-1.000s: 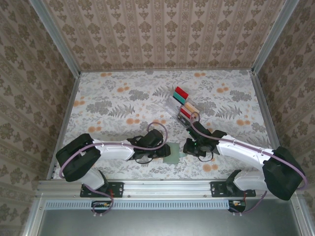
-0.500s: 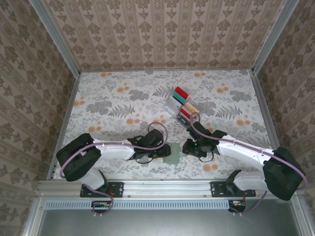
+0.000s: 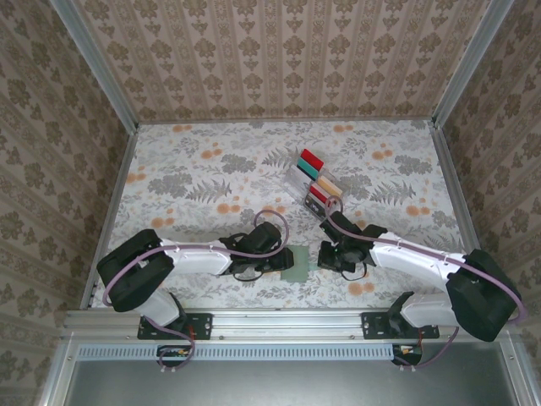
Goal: Put the credit cards into the card holder
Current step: Close the button on the card holder.
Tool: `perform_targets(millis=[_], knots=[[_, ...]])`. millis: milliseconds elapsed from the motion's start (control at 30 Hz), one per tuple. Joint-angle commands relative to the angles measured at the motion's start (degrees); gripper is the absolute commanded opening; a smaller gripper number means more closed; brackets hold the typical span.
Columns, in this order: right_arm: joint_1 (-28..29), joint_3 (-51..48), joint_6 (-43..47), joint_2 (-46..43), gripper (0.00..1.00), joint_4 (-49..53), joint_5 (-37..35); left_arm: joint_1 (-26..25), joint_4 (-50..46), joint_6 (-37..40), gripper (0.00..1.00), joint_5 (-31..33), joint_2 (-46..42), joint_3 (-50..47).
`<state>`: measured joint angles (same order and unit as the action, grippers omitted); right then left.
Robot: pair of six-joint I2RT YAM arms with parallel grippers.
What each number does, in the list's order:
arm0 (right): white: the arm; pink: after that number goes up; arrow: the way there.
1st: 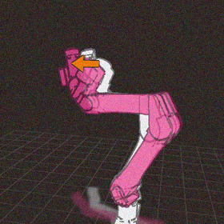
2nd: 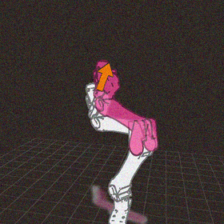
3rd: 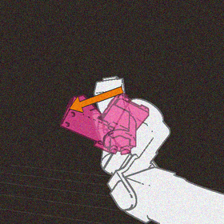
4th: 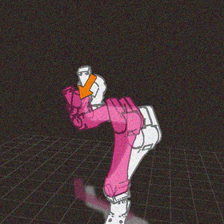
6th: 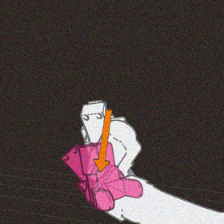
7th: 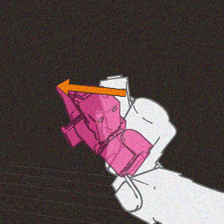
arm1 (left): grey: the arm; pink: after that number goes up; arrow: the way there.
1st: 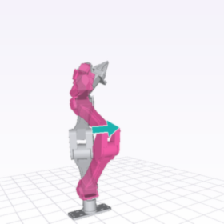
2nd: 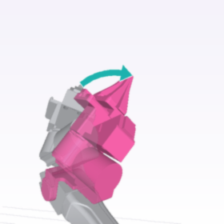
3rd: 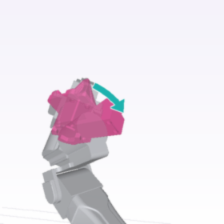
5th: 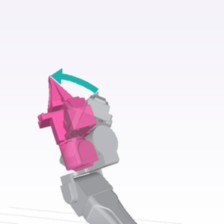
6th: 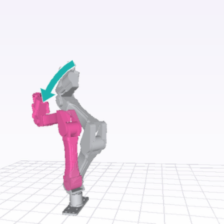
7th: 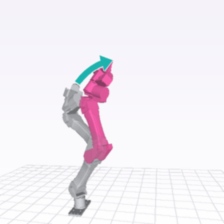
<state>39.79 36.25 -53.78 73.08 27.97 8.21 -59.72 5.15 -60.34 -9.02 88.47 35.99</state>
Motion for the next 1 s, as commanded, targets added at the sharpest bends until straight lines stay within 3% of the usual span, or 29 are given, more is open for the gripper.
perform_targets(millis=[0, 267, 467, 967], knots=[[-0.1, -0.7, 0.1, -1.8, 0.11, -0.5, 0.7, -0.9, -1.3, 0.8, 0.39, -0.8, 1.4, 0.7], [-0.2, -1.2, -0.1, -5.3, 0.03, -1.7, 2.1, -1.0, -1.3, 0.7, 0.39, -0.7, 1.2, 0.5], [-0.1, -1.8, -0.2, -6.7, 0.01, -8.1, 6.9, -1.0, -1.3, 0.7, 0.38, -0.7, 1.1, 0.4], [2.0, 3.6, 0.2, 4.9, 0.0, -10.6, 9.4, -1.1, -0.3, 0.6, 0.32, -0.6, 0.9, 0.2]])
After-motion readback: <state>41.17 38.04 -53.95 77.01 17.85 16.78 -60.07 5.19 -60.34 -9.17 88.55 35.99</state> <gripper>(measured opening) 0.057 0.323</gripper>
